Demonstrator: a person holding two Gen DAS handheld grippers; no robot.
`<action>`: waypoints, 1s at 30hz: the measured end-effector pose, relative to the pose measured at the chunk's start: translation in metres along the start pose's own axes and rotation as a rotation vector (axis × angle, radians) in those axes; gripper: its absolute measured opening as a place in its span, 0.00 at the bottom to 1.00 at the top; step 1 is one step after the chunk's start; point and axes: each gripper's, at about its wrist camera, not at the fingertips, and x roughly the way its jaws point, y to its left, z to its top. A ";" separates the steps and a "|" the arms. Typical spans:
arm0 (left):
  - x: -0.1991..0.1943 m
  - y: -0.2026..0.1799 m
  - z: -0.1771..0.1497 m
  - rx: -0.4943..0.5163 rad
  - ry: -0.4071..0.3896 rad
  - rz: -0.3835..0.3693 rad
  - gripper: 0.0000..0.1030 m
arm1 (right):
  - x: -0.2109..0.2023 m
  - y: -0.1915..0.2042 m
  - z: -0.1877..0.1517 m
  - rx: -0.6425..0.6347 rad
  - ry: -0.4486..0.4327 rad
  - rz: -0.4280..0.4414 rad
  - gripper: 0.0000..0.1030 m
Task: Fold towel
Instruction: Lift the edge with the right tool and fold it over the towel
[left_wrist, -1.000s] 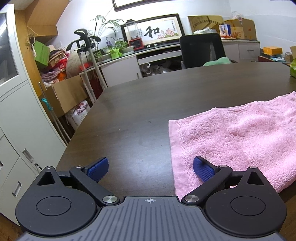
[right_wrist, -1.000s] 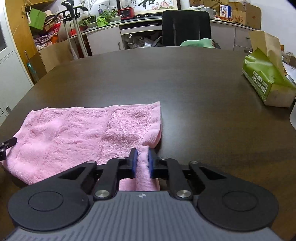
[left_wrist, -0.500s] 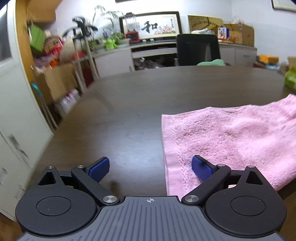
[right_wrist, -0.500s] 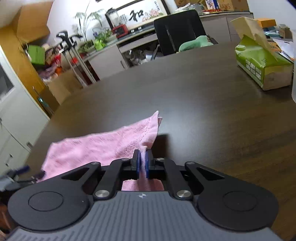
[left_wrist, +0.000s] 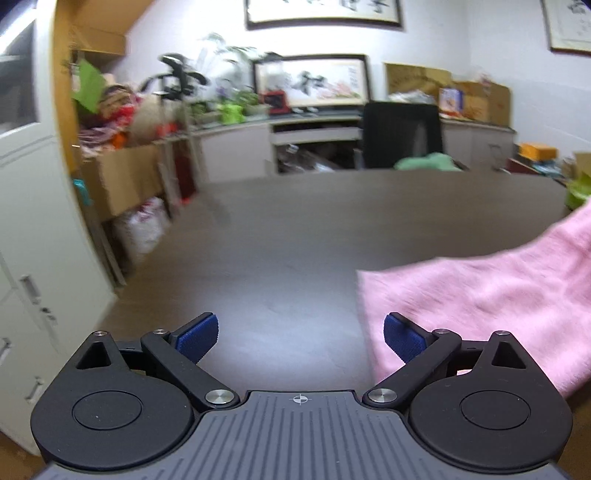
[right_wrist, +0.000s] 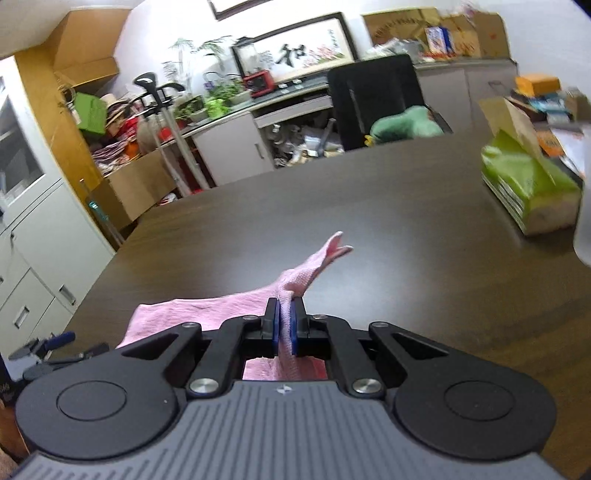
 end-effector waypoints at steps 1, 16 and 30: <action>-0.002 0.004 0.002 -0.010 -0.008 0.019 0.96 | 0.001 0.009 0.002 -0.013 0.004 0.014 0.05; -0.015 0.033 0.009 -0.056 -0.060 0.124 1.00 | 0.066 0.137 0.008 -0.166 0.138 0.176 0.06; -0.009 0.027 -0.002 -0.008 0.000 0.125 1.00 | 0.121 0.201 -0.028 -0.267 0.314 0.253 0.21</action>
